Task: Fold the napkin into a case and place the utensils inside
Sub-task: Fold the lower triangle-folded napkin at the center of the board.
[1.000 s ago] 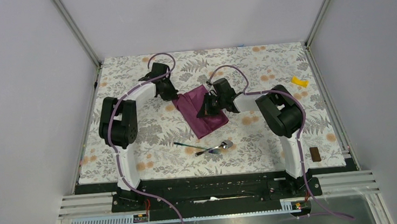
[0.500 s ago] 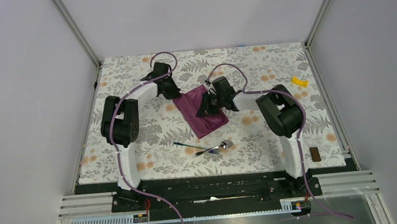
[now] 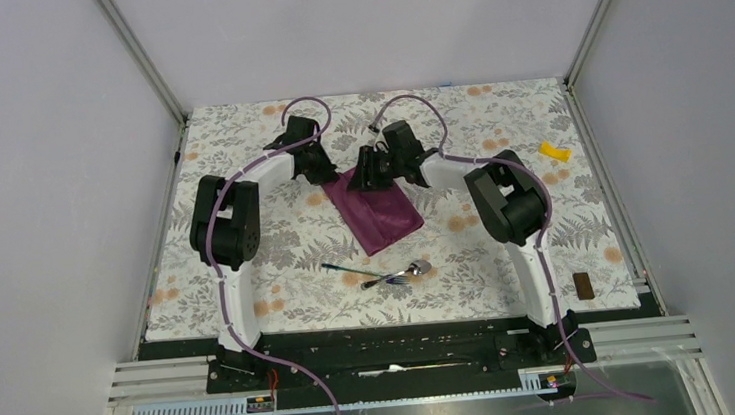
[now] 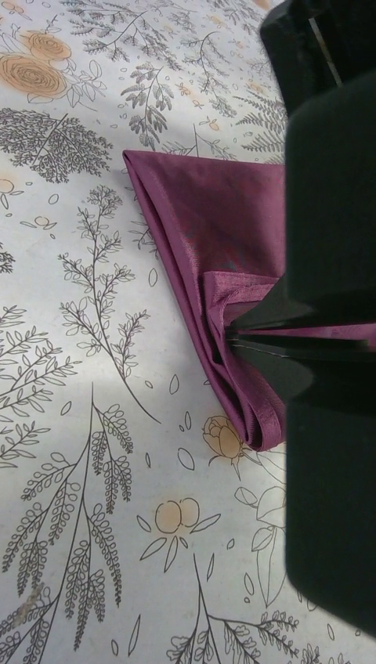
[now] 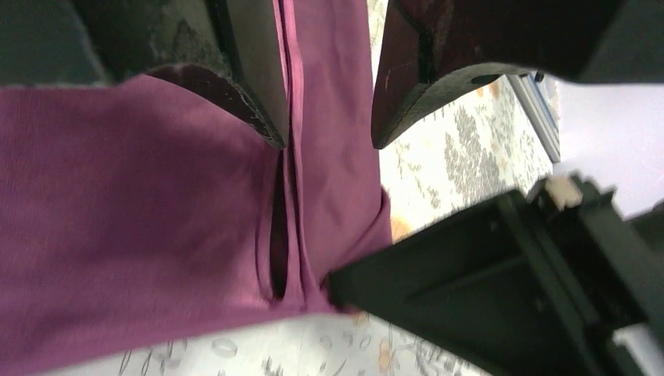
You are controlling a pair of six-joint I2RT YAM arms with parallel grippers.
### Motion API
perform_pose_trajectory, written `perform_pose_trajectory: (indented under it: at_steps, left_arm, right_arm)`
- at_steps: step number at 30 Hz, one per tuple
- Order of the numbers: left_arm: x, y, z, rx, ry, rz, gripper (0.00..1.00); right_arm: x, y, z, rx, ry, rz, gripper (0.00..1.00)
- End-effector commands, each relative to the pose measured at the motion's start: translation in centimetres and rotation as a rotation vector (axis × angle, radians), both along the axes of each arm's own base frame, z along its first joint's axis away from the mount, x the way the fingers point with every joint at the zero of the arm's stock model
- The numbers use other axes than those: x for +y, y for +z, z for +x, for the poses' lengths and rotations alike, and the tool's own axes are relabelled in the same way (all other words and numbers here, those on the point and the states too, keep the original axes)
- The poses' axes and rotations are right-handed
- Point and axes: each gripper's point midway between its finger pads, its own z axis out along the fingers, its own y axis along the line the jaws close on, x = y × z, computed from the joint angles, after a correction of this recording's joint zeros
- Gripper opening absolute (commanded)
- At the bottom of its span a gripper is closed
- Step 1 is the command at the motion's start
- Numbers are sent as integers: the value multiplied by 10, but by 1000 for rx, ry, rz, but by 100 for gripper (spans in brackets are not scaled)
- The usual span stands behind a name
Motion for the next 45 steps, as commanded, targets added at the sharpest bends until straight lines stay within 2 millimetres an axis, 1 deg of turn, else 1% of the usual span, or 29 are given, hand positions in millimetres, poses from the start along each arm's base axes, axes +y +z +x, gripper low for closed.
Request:
perform_pose_trajectory:
  at_steps: [1,3,6,7,8,10,12,17,19,20,21,22,26,27,30,32,33,35,37,39,41,44,45]
  left_arm:
    - [-11,18,14,-61,-25,-37,9]
    - [-10,19,14,-65,-28,-35,9]
    - [-10,19,14,-66,-34,-33,9]
    - [-11,18,14,-66,-36,-34,9]
    - [-12,17,14,-64,-38,-36,9]
    - [-13,16,15,-63,-43,-42,9]
    - [-15,15,16,-63,-47,-48,9]
    - [-19,11,22,-70,-59,-59,9]
    - [-20,9,23,-71,-64,-60,8]
    - [-20,8,24,-70,-64,-59,8]
    - [-20,7,24,-69,-64,-60,8]
    - [-18,5,24,-66,-62,-60,8]
    - [-16,0,22,-57,-67,-59,8]
    - [-15,0,22,-56,-67,-60,7]
    - [-12,0,21,-58,-68,-66,7]
    - [-11,-1,20,-54,-65,-73,7]
    - [-10,-2,20,-53,-63,-79,6]
    - [-10,-3,19,-48,-60,-87,6]
    - [-9,-6,18,-43,-60,-86,6]
    - [-9,-7,18,-41,-60,-88,6]
    - [-9,-9,17,-37,-61,-88,5]
    - [-8,-11,17,-33,-58,-87,5]
    - [-8,-11,18,-34,-58,-87,5]
  right_arm:
    - [3,-10,25,-29,-8,-31,49]
    - [6,-12,31,-36,-7,-35,46]
    - [11,-12,38,-44,-3,-31,38]
    - [12,-12,39,-48,-1,-30,33]
    - [13,-11,41,-49,2,-26,26]
    - [15,-10,43,-51,4,-20,20]
    - [19,-9,45,-48,7,-6,18]
    - [20,-11,47,-35,-5,-4,17]
    - [17,-10,48,-28,-9,-22,19]
    - [15,-8,46,-20,-5,-38,23]
    - [12,-4,44,-16,-4,-55,30]
    - [9,1,42,-14,0,-76,35]
    - [-5,31,30,-66,23,-114,49]
    - [-5,43,25,-82,43,-100,53]
    - [5,47,7,-55,132,-24,55]
    - [15,41,-3,-26,177,25,54]
    - [18,39,-4,-16,190,44,52]
    - [28,40,-4,-15,213,110,39]
    - [39,39,-5,4,240,175,29]
    - [50,34,-6,33,275,210,22]
    - [56,30,-8,47,300,231,18]
    - [63,21,-7,70,304,239,18]
    - [64,12,-8,98,310,240,18]
